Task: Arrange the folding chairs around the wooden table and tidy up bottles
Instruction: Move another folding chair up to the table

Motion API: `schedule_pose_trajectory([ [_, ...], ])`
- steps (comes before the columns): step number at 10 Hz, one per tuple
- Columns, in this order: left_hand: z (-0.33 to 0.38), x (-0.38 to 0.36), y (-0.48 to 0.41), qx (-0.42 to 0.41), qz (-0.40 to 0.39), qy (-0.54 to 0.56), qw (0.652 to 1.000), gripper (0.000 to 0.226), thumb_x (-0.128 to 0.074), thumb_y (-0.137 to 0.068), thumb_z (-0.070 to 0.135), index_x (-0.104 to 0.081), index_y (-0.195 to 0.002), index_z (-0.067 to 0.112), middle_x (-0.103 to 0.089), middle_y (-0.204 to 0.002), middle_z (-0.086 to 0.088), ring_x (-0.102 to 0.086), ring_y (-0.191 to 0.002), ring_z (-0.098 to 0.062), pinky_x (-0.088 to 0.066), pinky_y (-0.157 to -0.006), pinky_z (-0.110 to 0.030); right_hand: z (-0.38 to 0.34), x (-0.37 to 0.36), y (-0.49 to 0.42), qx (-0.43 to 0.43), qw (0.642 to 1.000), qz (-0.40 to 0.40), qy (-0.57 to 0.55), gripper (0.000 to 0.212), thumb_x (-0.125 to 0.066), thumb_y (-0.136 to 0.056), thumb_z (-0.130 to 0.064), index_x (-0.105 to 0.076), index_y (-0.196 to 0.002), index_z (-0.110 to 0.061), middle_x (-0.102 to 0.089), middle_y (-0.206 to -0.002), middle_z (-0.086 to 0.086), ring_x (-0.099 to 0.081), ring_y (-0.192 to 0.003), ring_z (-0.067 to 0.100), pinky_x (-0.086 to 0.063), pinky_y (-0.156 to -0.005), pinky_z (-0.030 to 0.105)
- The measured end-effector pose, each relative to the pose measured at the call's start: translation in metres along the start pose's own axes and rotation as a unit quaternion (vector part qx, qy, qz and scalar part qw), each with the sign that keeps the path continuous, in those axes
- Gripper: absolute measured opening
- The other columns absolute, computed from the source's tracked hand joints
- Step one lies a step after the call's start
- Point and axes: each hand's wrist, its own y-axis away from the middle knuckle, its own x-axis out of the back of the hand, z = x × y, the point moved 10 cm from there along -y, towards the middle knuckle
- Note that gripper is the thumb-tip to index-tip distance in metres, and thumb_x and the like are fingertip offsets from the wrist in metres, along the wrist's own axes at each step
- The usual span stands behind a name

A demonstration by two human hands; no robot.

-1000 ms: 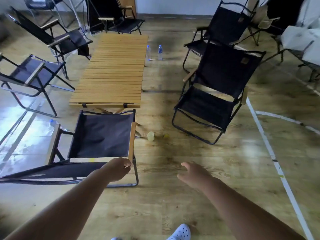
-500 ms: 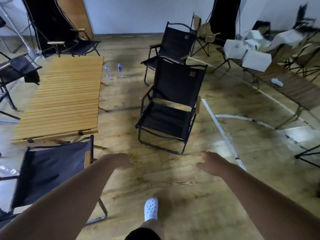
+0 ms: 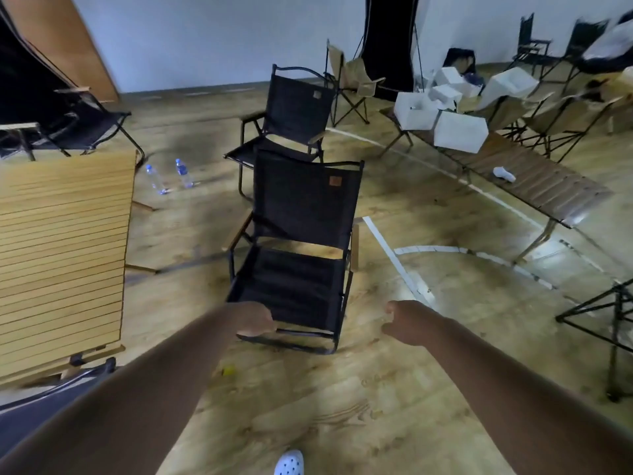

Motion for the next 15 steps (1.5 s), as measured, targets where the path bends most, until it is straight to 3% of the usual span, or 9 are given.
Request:
schedule_pose_trajectory([
  [2,0.068,0.057,-0.062,-0.009,-0.034,0.001,0.999,0.041,-0.041,-0.101,0.039,-0.063,-0.122,0.011,-0.066,-0.117,-0.006,-0.062,-0.106,-0.024,-0.045,-0.090,-0.035,0.032,0.057,-0.042,0.005,1.000,-0.022,0.004,0.063,-0.055,-0.092,-0.050,-0.042,-0.149,-0.025,-0.042,-0.152,0.006,-0.042,-0.137,0.027,-0.037,-0.111,0.042],
  [4,0.197,0.136,-0.120,-0.041,0.035,0.057,0.997,0.039,-0.050,-0.100,0.030,-0.060,-0.133,0.012,-0.057,-0.137,-0.010,-0.053,-0.127,-0.027,-0.042,-0.102,-0.035,0.080,0.151,-0.110,0.044,0.999,-0.012,0.019,0.068,-0.069,-0.085,-0.047,-0.047,-0.145,-0.024,-0.049,-0.147,0.003,-0.051,-0.128,0.023,-0.047,-0.102,0.036],
  [5,0.237,0.165,-0.147,-0.052,0.043,0.092,0.993,0.037,-0.050,-0.098,0.029,-0.062,-0.130,0.013,-0.060,-0.133,-0.009,-0.056,-0.123,-0.027,-0.044,-0.098,-0.034,0.108,0.197,-0.149,0.067,0.997,-0.009,0.022,0.065,-0.073,-0.084,-0.040,-0.050,-0.141,-0.022,-0.053,-0.143,0.002,-0.058,-0.114,0.018,-0.051,-0.085,0.026],
  [8,0.237,0.231,-0.202,0.027,0.138,0.159,0.977,0.035,-0.049,-0.098,0.031,-0.065,-0.124,0.014,-0.063,-0.127,-0.008,-0.057,-0.119,-0.026,-0.043,-0.095,-0.032,0.148,0.281,-0.248,0.095,0.995,0.000,0.020,0.066,-0.075,-0.080,-0.034,-0.050,-0.141,-0.024,-0.054,-0.142,0.005,-0.059,-0.114,0.020,-0.048,-0.084,0.028],
  [10,0.211,0.275,-0.253,0.101,0.144,0.195,0.965,0.034,-0.050,-0.098,0.027,-0.063,-0.125,0.010,-0.061,-0.129,-0.011,-0.057,-0.120,-0.027,-0.034,-0.062,-0.017,0.113,0.326,-0.323,0.145,0.987,-0.032,0.056,0.063,-0.069,-0.089,-0.034,-0.046,-0.146,-0.021,-0.049,-0.147,0.006,-0.056,-0.123,0.021,-0.049,-0.095,0.029],
  [11,0.209,0.299,-0.289,0.089,0.128,0.253,0.955,0.035,-0.044,-0.102,0.014,-0.054,-0.132,0.001,-0.055,-0.136,-0.018,-0.053,-0.124,-0.033,-0.048,-0.083,-0.028,0.091,0.358,-0.368,0.168,0.982,-0.043,0.073,0.058,-0.068,-0.089,-0.032,-0.048,-0.143,-0.025,-0.051,-0.144,0.005,-0.056,-0.120,0.020,-0.049,-0.094,0.029],
  [12,0.207,0.336,-0.338,0.091,0.108,0.148,0.979,0.034,-0.044,-0.101,0.013,-0.055,-0.131,0.002,-0.057,-0.135,-0.016,-0.053,-0.124,-0.032,-0.048,-0.091,-0.031,0.068,0.400,-0.416,0.186,0.978,-0.050,0.086,0.054,-0.065,-0.091,-0.031,-0.049,-0.142,-0.028,-0.053,-0.139,0.004,-0.057,-0.114,0.019,-0.048,-0.090,0.028],
  [14,0.215,0.409,-0.395,0.065,0.105,0.056,0.991,0.042,-0.044,-0.100,0.033,-0.058,-0.132,0.009,-0.061,-0.128,-0.008,-0.056,-0.117,-0.025,-0.043,-0.098,-0.035,0.031,0.483,-0.494,0.212,0.975,-0.020,0.067,0.057,-0.064,-0.091,-0.032,-0.048,-0.145,-0.021,-0.053,-0.140,0.006,-0.059,-0.113,0.022,-0.052,-0.088,0.033],
  [15,0.221,0.444,-0.412,0.082,0.126,0.100,0.984,0.041,-0.044,-0.100,0.031,-0.058,-0.132,0.009,-0.060,-0.129,-0.008,-0.056,-0.117,-0.025,-0.043,-0.097,-0.034,0.020,0.501,-0.527,0.232,0.969,-0.035,0.082,0.058,-0.063,-0.091,-0.032,-0.046,-0.146,-0.022,-0.051,-0.145,0.005,-0.058,-0.116,0.021,-0.051,-0.089,0.032],
])
